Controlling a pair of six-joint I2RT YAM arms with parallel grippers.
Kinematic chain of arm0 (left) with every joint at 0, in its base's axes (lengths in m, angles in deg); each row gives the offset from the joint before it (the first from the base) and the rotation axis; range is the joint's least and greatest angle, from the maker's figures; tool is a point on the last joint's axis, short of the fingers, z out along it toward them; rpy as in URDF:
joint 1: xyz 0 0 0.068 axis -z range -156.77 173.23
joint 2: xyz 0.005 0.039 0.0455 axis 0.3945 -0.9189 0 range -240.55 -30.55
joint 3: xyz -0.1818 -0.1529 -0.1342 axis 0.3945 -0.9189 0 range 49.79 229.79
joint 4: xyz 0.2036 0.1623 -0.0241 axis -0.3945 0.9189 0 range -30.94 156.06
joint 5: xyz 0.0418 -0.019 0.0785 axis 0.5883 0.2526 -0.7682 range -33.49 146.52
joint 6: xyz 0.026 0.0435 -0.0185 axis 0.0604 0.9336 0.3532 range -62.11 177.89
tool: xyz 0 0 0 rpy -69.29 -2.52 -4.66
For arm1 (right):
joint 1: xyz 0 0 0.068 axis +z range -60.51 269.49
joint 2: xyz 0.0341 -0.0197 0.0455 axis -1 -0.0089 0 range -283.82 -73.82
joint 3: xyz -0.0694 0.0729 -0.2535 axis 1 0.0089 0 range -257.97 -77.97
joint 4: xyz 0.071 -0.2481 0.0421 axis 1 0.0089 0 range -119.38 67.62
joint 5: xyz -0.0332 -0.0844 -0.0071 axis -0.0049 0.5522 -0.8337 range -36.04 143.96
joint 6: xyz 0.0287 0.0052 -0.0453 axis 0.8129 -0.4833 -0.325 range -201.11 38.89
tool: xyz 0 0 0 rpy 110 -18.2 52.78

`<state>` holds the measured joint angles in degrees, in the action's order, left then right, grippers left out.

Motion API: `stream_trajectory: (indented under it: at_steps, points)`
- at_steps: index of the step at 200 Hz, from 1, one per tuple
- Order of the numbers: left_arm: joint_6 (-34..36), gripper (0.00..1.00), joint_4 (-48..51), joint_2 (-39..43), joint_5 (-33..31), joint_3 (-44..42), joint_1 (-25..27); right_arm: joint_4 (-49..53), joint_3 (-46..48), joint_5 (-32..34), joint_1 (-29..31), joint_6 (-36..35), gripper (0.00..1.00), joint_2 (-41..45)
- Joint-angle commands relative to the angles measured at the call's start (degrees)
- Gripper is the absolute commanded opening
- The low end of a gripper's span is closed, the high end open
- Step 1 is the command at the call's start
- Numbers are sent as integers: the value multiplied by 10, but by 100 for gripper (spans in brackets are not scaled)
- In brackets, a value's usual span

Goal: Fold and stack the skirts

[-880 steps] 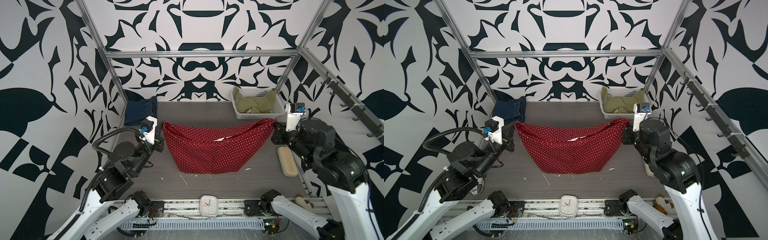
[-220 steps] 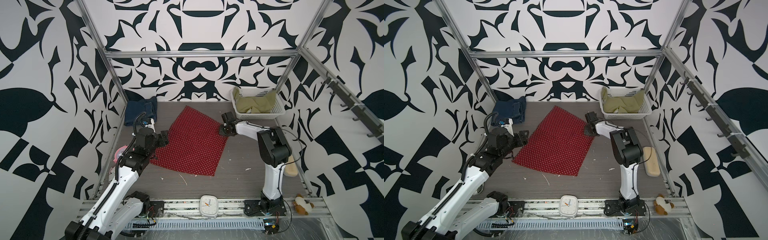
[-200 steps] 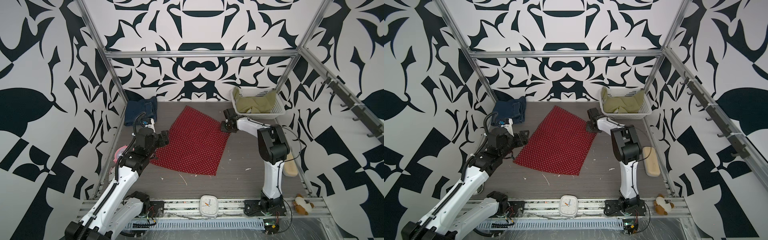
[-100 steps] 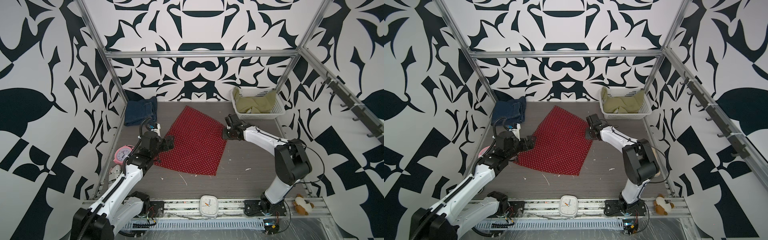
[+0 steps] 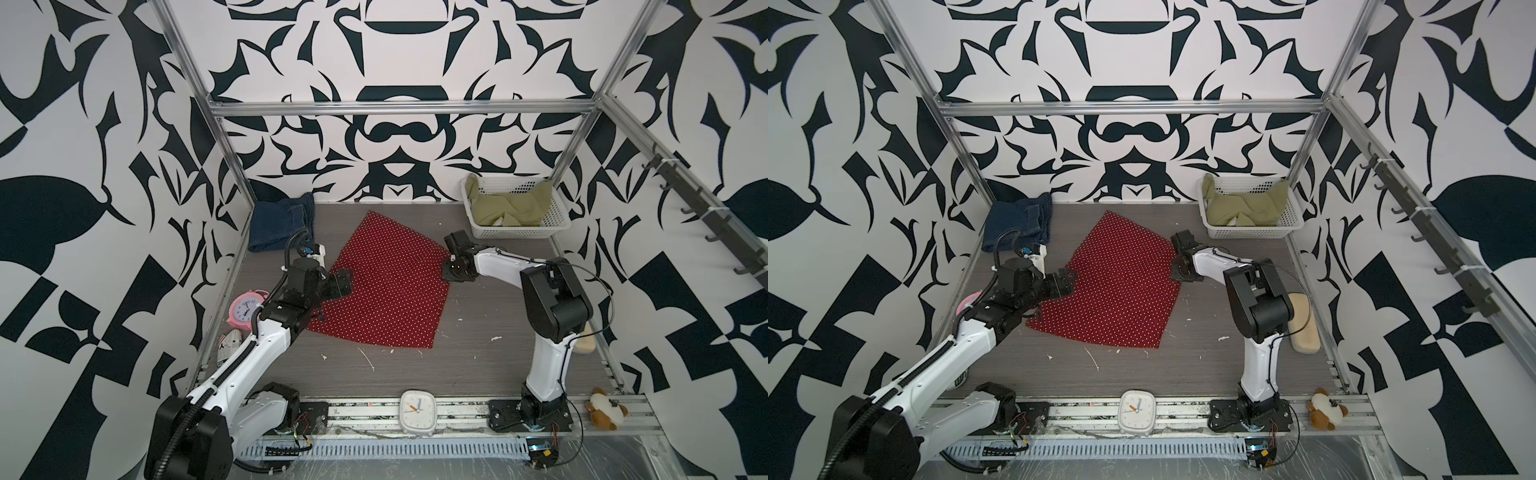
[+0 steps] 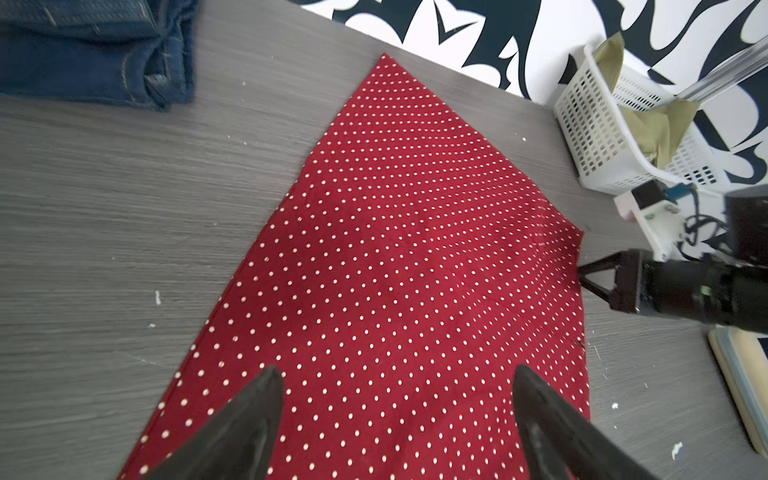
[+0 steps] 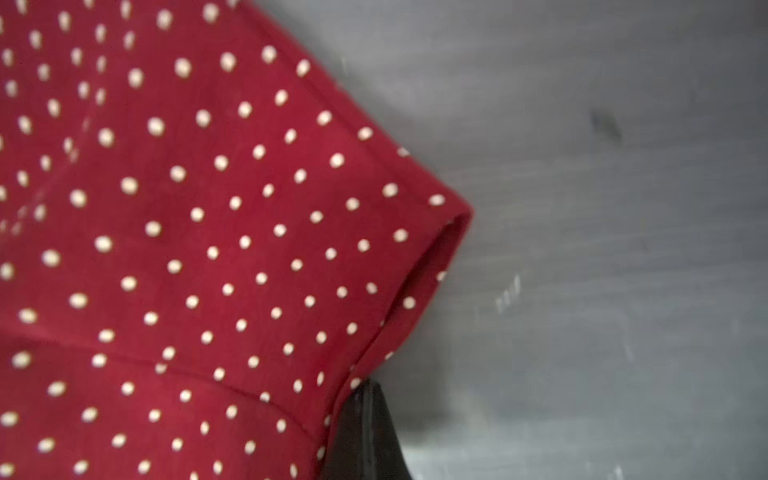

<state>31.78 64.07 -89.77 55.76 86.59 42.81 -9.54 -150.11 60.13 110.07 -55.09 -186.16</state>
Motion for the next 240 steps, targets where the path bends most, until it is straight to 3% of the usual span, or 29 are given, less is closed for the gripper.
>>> stream_trajectory:
  at_steps: [1,19,75,100,119,147,168,194,240]
  points:
    - [-1,91,15,29,-30,-1,-1,-9,-45,-14,-7,7,4,-47]
    - [-14,100,21,48,-58,-7,-1,-10,-100,-14,-17,6,4,-91]
    - [-33,100,80,91,-102,-7,-1,39,-331,-35,-49,-16,5,-209]
    - [-50,99,127,93,-106,3,-1,82,-383,-43,-49,-33,7,-190]
    - [-54,100,157,95,-105,5,-1,70,-315,-50,-35,-33,9,-104]
    - [-58,100,152,80,-94,-10,-14,14,-121,-46,0,-1,13,54]
    - [-61,100,127,54,-78,-13,-18,-56,18,-70,25,41,27,124]
    - [-53,100,97,9,-63,-1,-19,-92,76,-87,27,61,39,117]
    - [-57,100,86,-34,-31,28,-19,-85,4,-77,26,48,44,22]
